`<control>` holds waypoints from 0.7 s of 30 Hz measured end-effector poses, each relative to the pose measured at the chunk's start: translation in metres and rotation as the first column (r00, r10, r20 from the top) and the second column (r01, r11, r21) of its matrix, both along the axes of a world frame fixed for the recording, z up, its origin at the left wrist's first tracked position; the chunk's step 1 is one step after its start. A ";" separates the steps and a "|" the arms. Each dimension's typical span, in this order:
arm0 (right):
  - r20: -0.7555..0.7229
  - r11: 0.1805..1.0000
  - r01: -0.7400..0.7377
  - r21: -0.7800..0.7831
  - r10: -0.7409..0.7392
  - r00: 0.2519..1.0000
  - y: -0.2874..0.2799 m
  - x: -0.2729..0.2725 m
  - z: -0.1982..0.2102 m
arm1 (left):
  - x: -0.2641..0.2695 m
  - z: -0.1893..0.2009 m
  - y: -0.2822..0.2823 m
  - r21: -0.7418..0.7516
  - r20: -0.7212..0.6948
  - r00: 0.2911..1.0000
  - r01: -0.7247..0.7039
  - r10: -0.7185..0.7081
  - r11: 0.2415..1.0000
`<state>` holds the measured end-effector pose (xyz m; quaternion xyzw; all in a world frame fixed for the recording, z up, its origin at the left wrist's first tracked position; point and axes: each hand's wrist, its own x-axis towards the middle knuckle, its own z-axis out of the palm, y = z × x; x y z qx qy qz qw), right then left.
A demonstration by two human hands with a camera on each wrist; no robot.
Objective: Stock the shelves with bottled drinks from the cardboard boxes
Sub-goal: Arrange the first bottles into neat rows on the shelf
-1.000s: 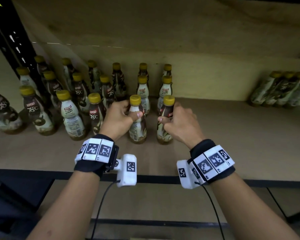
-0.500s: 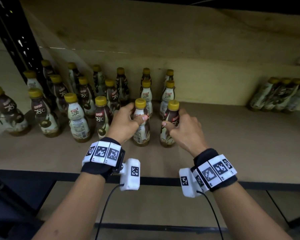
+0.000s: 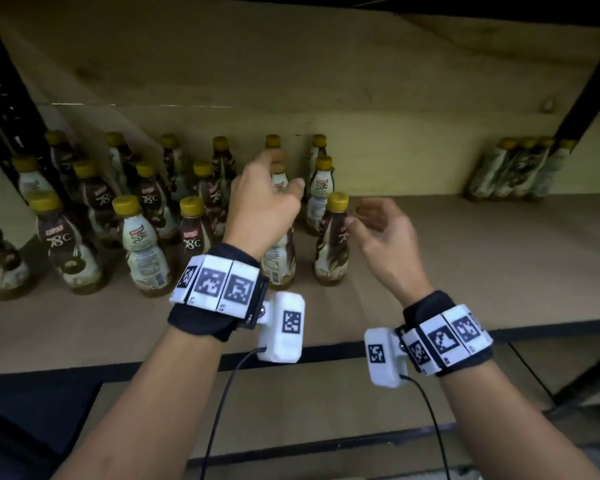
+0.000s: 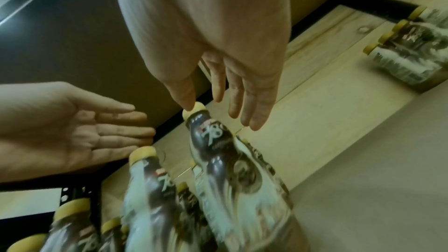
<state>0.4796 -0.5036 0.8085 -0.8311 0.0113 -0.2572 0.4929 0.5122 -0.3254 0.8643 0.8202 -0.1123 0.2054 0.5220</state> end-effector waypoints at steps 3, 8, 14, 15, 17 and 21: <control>0.018 0.997 0.078 -0.009 -0.078 0.997 -0.017 -0.001 0.006 | 0.005 0.011 -0.037 0.016 -0.007 0.989 0.148 -0.148 0.989; 0.006 0.976 0.200 -0.088 -0.201 0.980 -0.075 -0.002 0.012 | 0.014 0.007 -0.120 0.114 -0.007 0.960 0.279 -0.280 0.953; 0.005 0.957 0.250 -0.145 -0.252 0.968 -0.184 0.021 0.033 | 0.041 0.005 -0.220 0.150 0.005 0.947 0.317 -0.322 0.936; 0.002 0.953 0.264 -0.152 -0.267 0.964 -0.207 0.026 0.036 | 0.047 0.005 -0.240 0.172 -0.021 0.939 0.342 -0.344 0.924; -0.001 0.942 0.286 -0.174 -0.290 0.957 -0.254 0.037 0.040 | 0.062 0.001 -0.280 0.224 -0.078 0.921 0.389 -0.382 0.894; -0.057 0.927 0.269 -0.263 -0.293 0.954 -0.337 0.062 0.053 | 0.100 -0.007 -0.350 0.248 -0.185 0.893 0.447 -0.411 0.859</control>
